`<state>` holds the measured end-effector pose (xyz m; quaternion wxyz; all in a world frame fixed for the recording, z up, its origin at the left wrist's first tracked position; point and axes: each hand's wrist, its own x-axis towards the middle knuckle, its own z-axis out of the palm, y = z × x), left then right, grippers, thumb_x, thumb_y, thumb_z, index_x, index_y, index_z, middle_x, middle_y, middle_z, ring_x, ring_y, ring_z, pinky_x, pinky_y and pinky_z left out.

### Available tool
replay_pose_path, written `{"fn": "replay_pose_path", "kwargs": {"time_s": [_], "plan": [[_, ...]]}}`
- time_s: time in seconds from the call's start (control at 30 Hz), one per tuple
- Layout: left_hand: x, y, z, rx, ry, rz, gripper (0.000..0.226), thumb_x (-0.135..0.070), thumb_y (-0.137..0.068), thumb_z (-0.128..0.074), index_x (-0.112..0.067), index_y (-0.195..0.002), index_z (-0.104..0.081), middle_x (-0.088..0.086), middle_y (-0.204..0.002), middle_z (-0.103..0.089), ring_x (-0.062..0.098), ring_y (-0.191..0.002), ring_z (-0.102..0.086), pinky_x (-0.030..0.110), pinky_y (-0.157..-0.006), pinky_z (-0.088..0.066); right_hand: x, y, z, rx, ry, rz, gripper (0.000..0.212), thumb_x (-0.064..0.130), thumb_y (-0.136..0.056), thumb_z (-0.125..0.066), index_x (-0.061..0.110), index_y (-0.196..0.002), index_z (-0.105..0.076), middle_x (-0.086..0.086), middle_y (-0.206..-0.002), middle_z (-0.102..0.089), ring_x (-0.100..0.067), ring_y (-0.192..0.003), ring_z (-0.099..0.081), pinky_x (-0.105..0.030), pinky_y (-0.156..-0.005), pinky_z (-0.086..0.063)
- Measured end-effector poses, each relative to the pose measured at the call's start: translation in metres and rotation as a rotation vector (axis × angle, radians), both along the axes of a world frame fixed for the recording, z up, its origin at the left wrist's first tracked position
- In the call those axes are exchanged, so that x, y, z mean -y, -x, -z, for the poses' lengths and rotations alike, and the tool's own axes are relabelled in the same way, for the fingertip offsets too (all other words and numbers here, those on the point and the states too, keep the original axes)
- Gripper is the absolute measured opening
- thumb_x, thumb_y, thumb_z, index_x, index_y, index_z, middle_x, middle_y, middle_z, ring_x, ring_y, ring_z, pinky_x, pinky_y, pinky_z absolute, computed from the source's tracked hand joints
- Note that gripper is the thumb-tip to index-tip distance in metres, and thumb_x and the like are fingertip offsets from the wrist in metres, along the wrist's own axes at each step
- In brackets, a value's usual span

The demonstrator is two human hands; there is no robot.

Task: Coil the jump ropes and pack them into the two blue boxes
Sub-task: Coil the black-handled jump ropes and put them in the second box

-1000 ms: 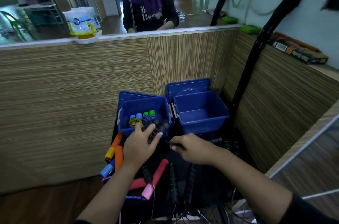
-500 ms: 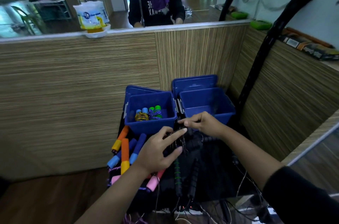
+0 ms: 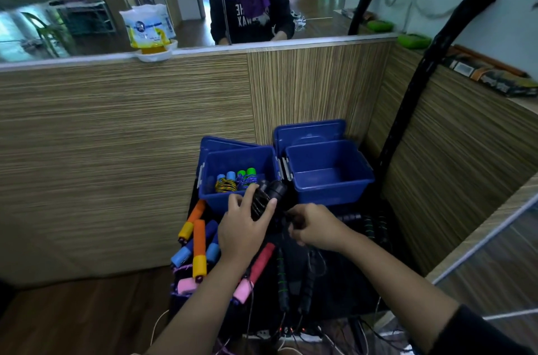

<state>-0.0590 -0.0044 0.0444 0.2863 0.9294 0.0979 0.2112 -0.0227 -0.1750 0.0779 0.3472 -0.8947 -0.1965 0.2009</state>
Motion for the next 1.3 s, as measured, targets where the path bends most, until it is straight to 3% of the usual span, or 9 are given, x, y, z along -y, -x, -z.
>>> {"fn": "replay_pose_path", "kwargs": {"time_s": [0.1,0.27,0.4,0.53,0.6,0.83,1.0,1.13,1.3], "plan": [[0.003,-0.004,0.007,0.005,-0.107,-0.057,0.061,-0.075,-0.085,-0.032,-0.036,-0.131,-0.047,0.000,-0.101,-0.046,0.022,-0.070,-0.059,0.036,-0.048,-0.051,-0.002,0.006,-0.004,0.042,-0.033,0.083,0.033,0.007,-0.078,-0.066,0.012,-0.110,-0.059,-0.006,-0.092,-0.069,-0.015,-0.069,-0.064,-0.030,-0.069,-0.057],[0.001,-0.006,0.013,0.010,-0.149,-0.065,0.060,-0.069,-0.088,-0.033,-0.032,-0.131,-0.051,0.003,-0.098,-0.046,0.023,-0.068,-0.058,0.033,-0.046,-0.050,-0.003,0.014,-0.007,-0.076,-0.432,0.218,0.010,0.009,-0.081,-0.071,0.009,-0.090,-0.067,-0.013,-0.073,-0.070,-0.024,-0.066,-0.071,-0.030,-0.068,-0.058],[0.011,-0.005,0.014,0.110,-0.033,0.046,0.053,-0.060,-0.095,-0.027,-0.031,-0.129,-0.054,0.007,-0.099,-0.048,0.029,-0.070,-0.057,0.040,-0.054,-0.051,-0.012,0.014,-0.007,-0.283,-0.733,0.319,0.014,0.000,-0.091,-0.055,-0.001,-0.099,-0.066,-0.018,-0.089,-0.070,-0.023,-0.080,-0.071,-0.030,-0.079,-0.058],[0.024,-0.008,0.001,0.037,0.670,0.110,0.049,-0.068,-0.092,-0.021,-0.043,-0.118,-0.054,-0.003,-0.108,-0.052,0.009,-0.095,-0.059,0.036,-0.088,-0.048,-0.014,0.008,-0.005,-0.157,-0.690,0.330,0.022,0.005,-0.092,-0.054,0.016,-0.103,-0.069,-0.005,-0.095,-0.073,-0.014,-0.093,-0.070,-0.029,-0.088,-0.054],[0.027,-0.010,-0.004,0.039,0.825,0.116,0.051,-0.071,-0.091,-0.021,-0.044,-0.112,-0.058,-0.005,-0.112,-0.063,0.007,-0.105,-0.060,0.030,-0.093,-0.046,-0.012,0.006,-0.003,-0.087,-0.666,0.336,0.020,0.016,-0.091,-0.059,0.030,-0.099,-0.070,0.001,-0.093,-0.074,-0.010,-0.094,-0.069,-0.031,-0.091,-0.053],[0.023,-0.012,-0.005,0.003,0.725,0.249,0.043,-0.045,-0.095,-0.022,-0.040,-0.126,-0.052,-0.010,-0.126,-0.058,-0.003,-0.116,-0.052,0.020,-0.099,-0.040,-0.004,0.002,-0.002,0.064,-0.626,0.513,0.018,0.018,-0.079,-0.075,0.007,-0.094,-0.072,-0.008,-0.079,-0.073,-0.010,-0.068,-0.071,-0.016,-0.070,-0.054],[0.029,-0.007,-0.003,-0.003,0.818,0.274,0.060,-0.070,-0.090,-0.025,-0.033,-0.124,-0.057,-0.005,-0.123,-0.062,0.007,-0.119,-0.054,0.035,-0.104,-0.041,0.001,-0.006,0.002,0.158,-0.518,0.524,0.024,0.028,-0.077,-0.077,0.006,-0.070,-0.068,-0.003,-0.061,-0.065,-0.002,-0.052,-0.055,-0.013,-0.057,-0.043],[0.037,-0.010,-0.015,-0.008,0.808,0.186,0.037,-0.075,-0.079,-0.048,-0.043,-0.094,-0.056,-0.010,-0.099,-0.066,0.006,-0.099,-0.060,0.031,-0.089,-0.045,0.002,-0.010,0.002,0.301,-0.437,0.436,0.029,0.031,-0.071,-0.081,0.007,-0.065,-0.066,-0.003,-0.065,-0.063,-0.007,-0.060,-0.053,-0.016,-0.058,-0.040],[0.040,-0.026,-0.021,-0.015,0.866,0.068,0.009,-0.035,-0.097,-0.049,-0.035,-0.088,-0.050,-0.008,-0.087,-0.058,0.016,-0.087,-0.057,0.039,-0.084,-0.043,-0.005,-0.009,0.004,0.359,-0.503,0.361,0.018,0.022,-0.072,-0.081,0.012,-0.075,-0.067,0.003,-0.092,-0.056,-0.003,-0.082,-0.059,-0.011,-0.070,-0.043]]}}
